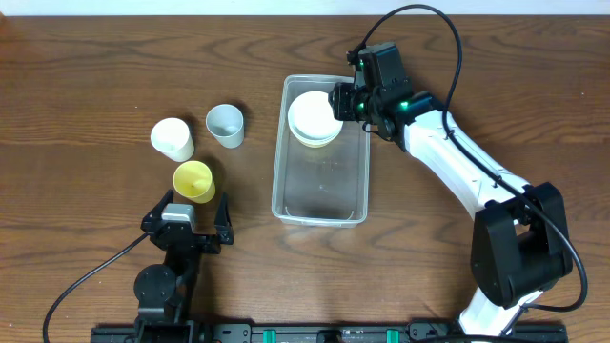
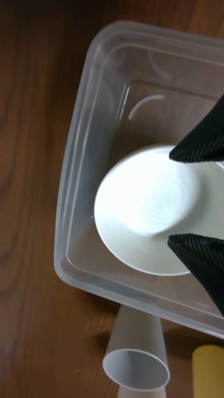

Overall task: Pack container
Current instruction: 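Carry the white bowl and stack it onto the grey bowl, then move the right gripper to the mint-green spoon and grasp it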

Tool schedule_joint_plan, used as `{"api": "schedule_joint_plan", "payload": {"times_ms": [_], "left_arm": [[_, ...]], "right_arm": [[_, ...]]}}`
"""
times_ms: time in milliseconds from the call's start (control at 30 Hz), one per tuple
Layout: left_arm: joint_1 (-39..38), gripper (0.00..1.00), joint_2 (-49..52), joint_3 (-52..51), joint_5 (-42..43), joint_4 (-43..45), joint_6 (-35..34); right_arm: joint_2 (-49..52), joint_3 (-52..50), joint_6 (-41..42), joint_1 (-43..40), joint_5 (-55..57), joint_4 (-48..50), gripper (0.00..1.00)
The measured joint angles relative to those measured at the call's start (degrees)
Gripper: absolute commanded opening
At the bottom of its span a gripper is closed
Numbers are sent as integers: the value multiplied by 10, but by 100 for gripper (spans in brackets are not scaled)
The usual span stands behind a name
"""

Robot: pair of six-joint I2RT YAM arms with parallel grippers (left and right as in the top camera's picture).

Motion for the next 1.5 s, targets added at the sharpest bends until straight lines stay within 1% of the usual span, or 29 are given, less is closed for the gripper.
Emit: {"api": "schedule_joint_plan", "payload": {"times_ms": [67, 167, 267, 367, 467, 600, 733, 800, 900, 1067, 1167, 1500], "left_arm": [[0, 98, 0, 0, 0, 0, 0], [0, 98, 0, 0, 0, 0, 0], [0, 98, 0, 0, 0, 0, 0], [0, 98, 0, 0, 0, 0, 0], [0, 98, 0, 0, 0, 0, 0], [0, 98, 0, 0, 0, 0, 0], [0, 98, 0, 0, 0, 0, 0], [0, 98, 0, 0, 0, 0, 0], [0, 98, 0, 0, 0, 0, 0], [0, 98, 0, 0, 0, 0, 0], [0, 98, 0, 0, 0, 0, 0], [0, 98, 0, 0, 0, 0, 0]], "right_arm": [[0, 7, -3, 0, -6, -27, 36], [0, 39, -13, 1, -10, -109, 43], [-7, 102, -23, 4, 1, -225, 49], [-42, 154, -29, -1, 28, -329, 52], [-98, 179, -30, -25, 54, -402, 52], [-163, 188, -16, -89, 96, -508, 51], [-176, 173, 12, -151, 137, -572, 49], [-176, 144, 24, -173, 148, -575, 49], [-176, 73, 39, -204, 159, -550, 49], [-175, -44, 54, -235, 164, -477, 50], [-175, -95, 58, -244, 165, -428, 52], [-175, -178, 63, -274, 186, -341, 52]]}}
